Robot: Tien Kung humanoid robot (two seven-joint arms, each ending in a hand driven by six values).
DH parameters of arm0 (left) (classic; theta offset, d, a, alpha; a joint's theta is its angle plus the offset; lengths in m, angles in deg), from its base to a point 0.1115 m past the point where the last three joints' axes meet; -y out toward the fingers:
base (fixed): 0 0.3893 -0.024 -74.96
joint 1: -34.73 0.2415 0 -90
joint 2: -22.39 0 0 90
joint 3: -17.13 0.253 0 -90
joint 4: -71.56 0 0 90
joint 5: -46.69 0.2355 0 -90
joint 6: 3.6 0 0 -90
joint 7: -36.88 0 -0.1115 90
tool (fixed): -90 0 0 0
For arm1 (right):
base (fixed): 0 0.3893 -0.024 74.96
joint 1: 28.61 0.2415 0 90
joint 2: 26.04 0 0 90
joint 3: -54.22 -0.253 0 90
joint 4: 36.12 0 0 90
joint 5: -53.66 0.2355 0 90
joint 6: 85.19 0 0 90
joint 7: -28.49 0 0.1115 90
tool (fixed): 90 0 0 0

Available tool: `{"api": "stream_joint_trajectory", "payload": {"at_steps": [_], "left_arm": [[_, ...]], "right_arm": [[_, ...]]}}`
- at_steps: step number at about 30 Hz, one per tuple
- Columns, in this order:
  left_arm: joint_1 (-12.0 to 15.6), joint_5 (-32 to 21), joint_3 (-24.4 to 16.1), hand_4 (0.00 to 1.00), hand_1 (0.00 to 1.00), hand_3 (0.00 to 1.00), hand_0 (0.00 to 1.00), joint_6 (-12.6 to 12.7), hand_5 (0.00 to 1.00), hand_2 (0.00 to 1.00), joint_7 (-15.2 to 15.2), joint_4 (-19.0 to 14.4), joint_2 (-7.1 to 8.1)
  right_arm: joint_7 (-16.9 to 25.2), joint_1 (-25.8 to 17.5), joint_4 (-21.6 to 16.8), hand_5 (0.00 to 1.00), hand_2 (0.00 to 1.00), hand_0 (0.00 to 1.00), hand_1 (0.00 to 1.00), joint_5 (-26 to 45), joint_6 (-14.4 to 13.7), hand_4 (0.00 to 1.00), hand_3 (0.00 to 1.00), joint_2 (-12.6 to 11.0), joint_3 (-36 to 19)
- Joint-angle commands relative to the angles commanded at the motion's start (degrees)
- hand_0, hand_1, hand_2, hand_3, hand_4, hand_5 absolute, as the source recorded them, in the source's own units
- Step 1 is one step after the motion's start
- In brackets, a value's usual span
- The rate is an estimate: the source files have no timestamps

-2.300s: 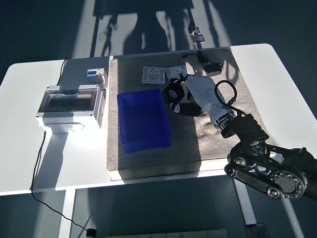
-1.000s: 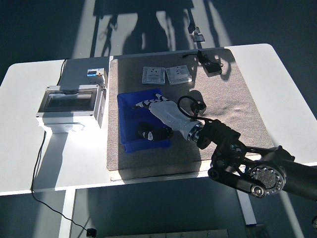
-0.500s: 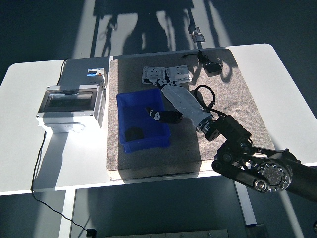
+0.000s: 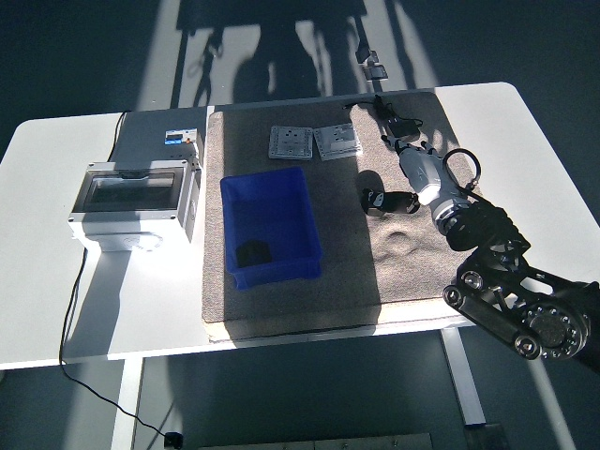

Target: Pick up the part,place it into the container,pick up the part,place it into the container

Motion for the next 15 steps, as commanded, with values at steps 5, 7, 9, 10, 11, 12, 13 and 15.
{"api": "stream_joint_trajectory", "payload": {"at_steps": [5, 7, 9, 10, 11, 12, 13, 15], "left_arm": [[0.1, 0.0, 0.1, 0.649, 0.57, 0.644, 0.667, -0.1, 0.68, 0.637, 0.0, 0.0, -0.17], [0.1, 0.0, 0.1, 0.649, 0.57, 0.644, 0.667, -0.1, 0.68, 0.637, 0.0, 0.0, -0.21], [0.1, 0.1, 0.0, 0.65, 0.571, 0.644, 0.667, -0.1, 0.683, 0.639, 0.0, 0.0, -0.24], [0.1, 0.1, 0.0, 0.65, 0.571, 0.644, 0.667, -0.2, 0.683, 0.639, 0.0, 0.0, -0.25], [0.1, 0.1, -0.1, 0.65, 0.571, 0.644, 0.667, -0.2, 0.683, 0.639, 0.0, 0.0, -0.26], [0.1, 0.2, -0.1, 0.65, 0.571, 0.644, 0.667, -0.2, 0.683, 0.639, 0.0, 0.0, -0.26], [0.1, 0.2, -0.2, 0.65, 0.571, 0.644, 0.667, -0.2, 0.683, 0.639, 0.1, 0.0, -0.26], [0.1, 0.2, -0.2, 0.649, 0.571, 0.644, 0.667, -0.2, 0.684, 0.639, 0.1, 0.0, -0.24]], "right_arm": [[-1.8, -0.3, 0.0, 0.46, 0.998, 0.998, 0.967, -1.4, 1.7, 0.93, 0.983, -0.1, -0.6], [-2.0, -0.4, -0.1, 0.46, 0.998, 0.998, 0.967, -1.6, 1.9, 0.93, 0.983, 0.0, -0.6], [-2.2, -0.5, -0.4, 0.465, 0.998, 0.998, 0.97, -1.7, 2.0, 0.94, 0.994, 0.0, -0.7], [-2.2, -0.5, -0.5, 0.465, 0.998, 0.998, 0.97, -1.7, 2.1, 0.94, 0.994, 0.0, -0.7], [-2.3, -0.5, -0.6, 0.465, 0.998, 0.998, 0.97, -1.8, 2.1, 0.94, 0.994, -0.1, -0.8], [-2.3, -0.6, -0.6, 0.465, 0.998, 0.998, 0.97, -1.9, 2.1, 0.94, 0.994, -0.1, -0.9], [-2.4, -0.7, -0.7, 0.465, 0.998, 0.998, 0.97, -2.0, 2.2, 0.94, 0.994, -0.1, -1.0], [-2.6, -0.9, -0.8, 0.472, 0.998, 0.998, 0.973, -2.2, 2.3, 0.946, 0.996, -0.2, -1.3]]}}
